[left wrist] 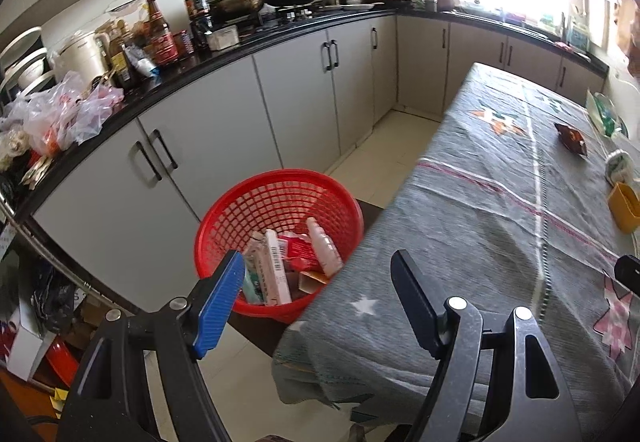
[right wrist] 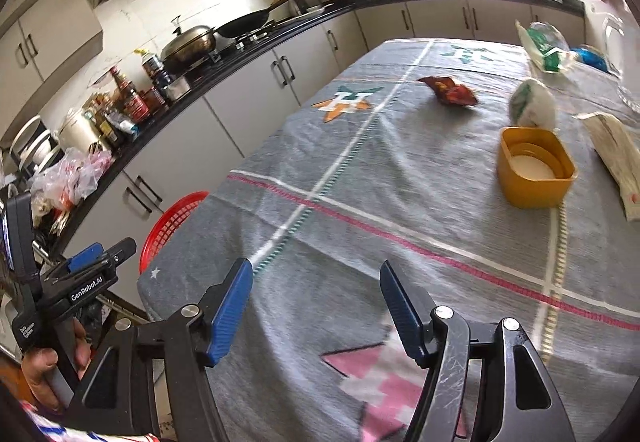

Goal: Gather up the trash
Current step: 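Move both open tools back over the table items, then grasp the yellow container rim with the left tool while the right tool grasps the white plastic bag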

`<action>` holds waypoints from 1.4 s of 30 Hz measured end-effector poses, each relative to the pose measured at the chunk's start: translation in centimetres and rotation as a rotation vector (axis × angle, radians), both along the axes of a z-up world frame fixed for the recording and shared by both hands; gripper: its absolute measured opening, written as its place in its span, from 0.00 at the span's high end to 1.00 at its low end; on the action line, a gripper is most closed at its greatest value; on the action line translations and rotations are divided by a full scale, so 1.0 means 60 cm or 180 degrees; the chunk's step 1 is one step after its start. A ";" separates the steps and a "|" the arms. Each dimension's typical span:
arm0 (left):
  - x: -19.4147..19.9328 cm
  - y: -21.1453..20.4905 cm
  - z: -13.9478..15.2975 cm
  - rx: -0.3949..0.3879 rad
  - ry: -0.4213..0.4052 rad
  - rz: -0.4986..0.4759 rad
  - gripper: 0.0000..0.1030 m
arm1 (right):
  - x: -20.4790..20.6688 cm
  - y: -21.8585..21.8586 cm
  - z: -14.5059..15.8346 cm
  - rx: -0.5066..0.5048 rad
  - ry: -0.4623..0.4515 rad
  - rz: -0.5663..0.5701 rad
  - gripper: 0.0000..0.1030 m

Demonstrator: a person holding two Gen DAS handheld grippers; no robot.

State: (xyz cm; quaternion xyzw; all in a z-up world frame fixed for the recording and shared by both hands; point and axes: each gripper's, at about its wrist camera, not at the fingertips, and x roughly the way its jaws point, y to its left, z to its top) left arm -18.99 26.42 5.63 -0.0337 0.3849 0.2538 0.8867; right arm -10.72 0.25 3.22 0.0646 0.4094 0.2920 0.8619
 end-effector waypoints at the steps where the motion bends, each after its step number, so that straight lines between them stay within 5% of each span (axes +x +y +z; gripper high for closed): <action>1: 0.002 -0.006 0.000 0.0002 0.0009 -0.0030 0.28 | 0.001 -0.008 0.000 0.0007 0.0003 -0.0025 0.31; 14: 0.041 -0.094 -0.005 -0.0188 0.0071 -0.0447 0.28 | 0.015 -0.179 0.001 -0.0036 0.0039 -0.0557 0.30; 25: 0.118 -0.231 0.017 -0.0412 0.0020 -0.1264 0.28 | 0.085 -0.351 0.021 -0.0122 0.0065 -0.1232 0.27; 34: 0.210 -0.307 0.025 -0.0976 0.0073 -0.1668 0.28 | 0.221 -0.381 0.013 -0.0057 0.0214 -0.1461 0.27; 42: 0.300 -0.351 -0.010 -0.1151 0.0258 -0.1698 0.28 | 0.246 -0.382 -0.014 0.0071 0.0170 -0.1327 0.23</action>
